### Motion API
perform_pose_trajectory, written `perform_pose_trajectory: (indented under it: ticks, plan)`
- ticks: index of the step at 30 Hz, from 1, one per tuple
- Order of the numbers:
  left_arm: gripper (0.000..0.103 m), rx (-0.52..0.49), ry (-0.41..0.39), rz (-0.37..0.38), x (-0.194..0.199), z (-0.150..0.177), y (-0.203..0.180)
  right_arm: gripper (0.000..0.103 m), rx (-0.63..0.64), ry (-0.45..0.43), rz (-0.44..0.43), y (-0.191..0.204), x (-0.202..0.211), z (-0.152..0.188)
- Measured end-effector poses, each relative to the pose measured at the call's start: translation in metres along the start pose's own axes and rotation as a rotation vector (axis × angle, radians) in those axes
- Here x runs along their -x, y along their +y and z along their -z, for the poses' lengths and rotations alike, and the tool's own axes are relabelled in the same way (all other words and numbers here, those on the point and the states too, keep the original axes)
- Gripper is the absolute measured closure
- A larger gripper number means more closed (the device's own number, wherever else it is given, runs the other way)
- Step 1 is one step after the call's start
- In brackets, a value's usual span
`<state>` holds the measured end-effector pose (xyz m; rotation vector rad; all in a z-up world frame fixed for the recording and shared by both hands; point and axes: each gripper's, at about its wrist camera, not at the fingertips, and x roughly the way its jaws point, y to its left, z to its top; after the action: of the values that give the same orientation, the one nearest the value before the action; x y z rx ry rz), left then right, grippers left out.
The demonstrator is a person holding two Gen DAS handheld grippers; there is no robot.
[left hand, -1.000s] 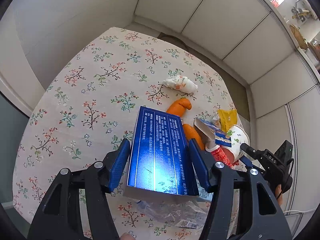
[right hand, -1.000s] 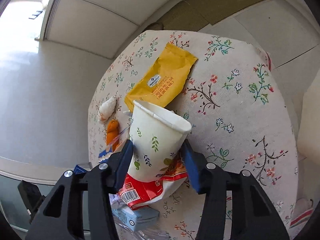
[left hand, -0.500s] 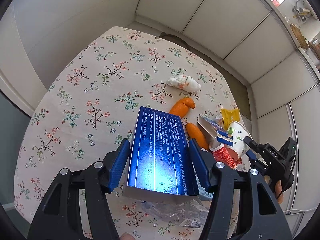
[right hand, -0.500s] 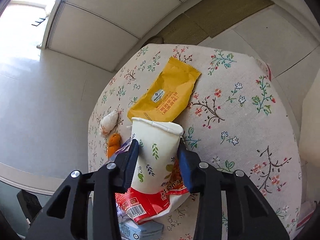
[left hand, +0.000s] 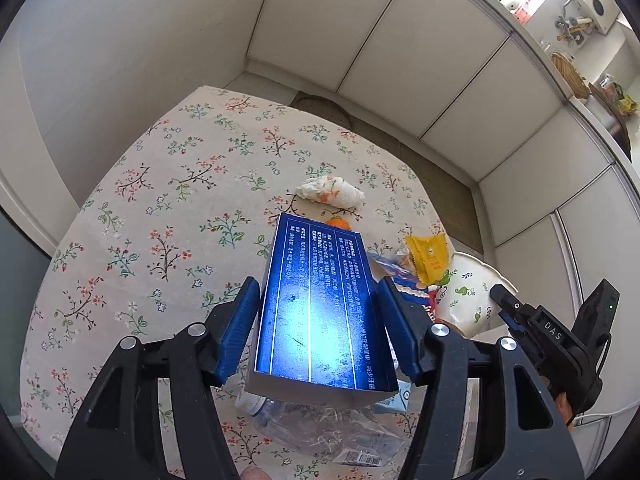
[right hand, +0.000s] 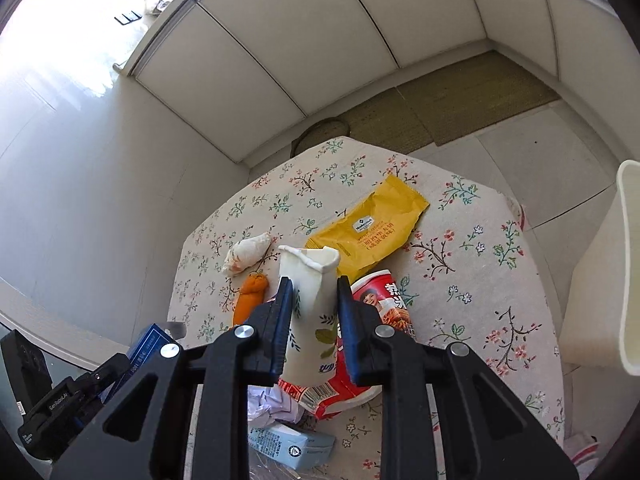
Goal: Collect trash
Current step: 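Grasp the white paper cup with the right gripper and lift it, then carry the paper cup over the white bin and open the right gripper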
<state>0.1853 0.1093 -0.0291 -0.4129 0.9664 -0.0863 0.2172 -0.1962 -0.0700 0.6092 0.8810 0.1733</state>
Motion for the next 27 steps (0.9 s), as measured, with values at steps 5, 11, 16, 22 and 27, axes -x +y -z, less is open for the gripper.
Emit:
perform_pose_trajectory:
  ticks: [5, 11, 16, 22, 27]
  plan:
    - [0.045, -0.032, -0.07, 0.051, 0.016, 0.004, -0.018, 0.08, 0.037, -0.058, 0.009, 0.007, 0.031, 0.003]
    - [0.045, -0.094, -0.152, 0.111, 0.033, 0.013, -0.049, 0.08, 0.094, -0.135, 0.046, 0.014, 0.068, 0.014]
    - [0.045, -0.17, -0.18, 0.131, 0.034, 0.025, -0.079, 0.08, 0.159, -0.227, 0.108, 0.021, 0.103, 0.025]
    - [0.045, -0.239, -0.194, 0.176, 0.034, 0.041, -0.113, 0.08, 0.183, -0.325, 0.249, 0.005, 0.139, 0.03]
    - [0.045, -0.292, -0.193, 0.202, 0.03, 0.056, -0.137, 0.079, 0.136, -0.372, 0.453, -0.034, 0.16, 0.022]
